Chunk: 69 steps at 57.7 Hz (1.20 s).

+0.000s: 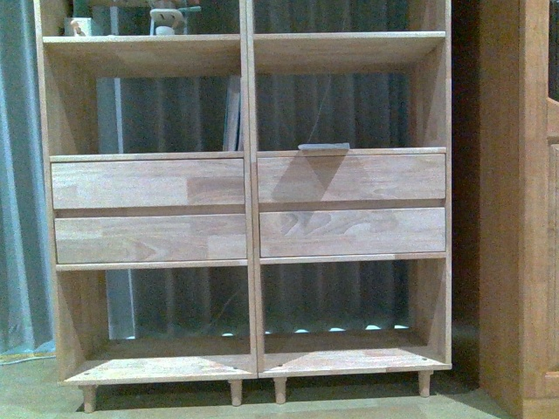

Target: Organize books on shelf

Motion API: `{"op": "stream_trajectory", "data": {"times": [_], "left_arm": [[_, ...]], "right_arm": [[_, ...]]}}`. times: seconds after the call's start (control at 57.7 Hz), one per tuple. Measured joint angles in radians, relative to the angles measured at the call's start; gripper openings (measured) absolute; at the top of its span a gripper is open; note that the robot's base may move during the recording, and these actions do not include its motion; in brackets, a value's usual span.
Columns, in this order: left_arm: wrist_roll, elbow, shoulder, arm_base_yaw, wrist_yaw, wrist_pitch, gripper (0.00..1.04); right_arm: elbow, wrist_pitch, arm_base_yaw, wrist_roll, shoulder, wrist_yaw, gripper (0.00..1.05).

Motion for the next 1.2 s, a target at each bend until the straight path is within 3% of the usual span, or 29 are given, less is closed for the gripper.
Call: {"op": "stream_trajectory", "data": {"times": [1.196], "left_arm": [[0.000, 0.000, 0.000, 0.000, 0.000, 0.000, 0.98]], "right_arm": [[0.000, 0.000, 0.000, 0.000, 0.000, 0.000, 0.98]]}}
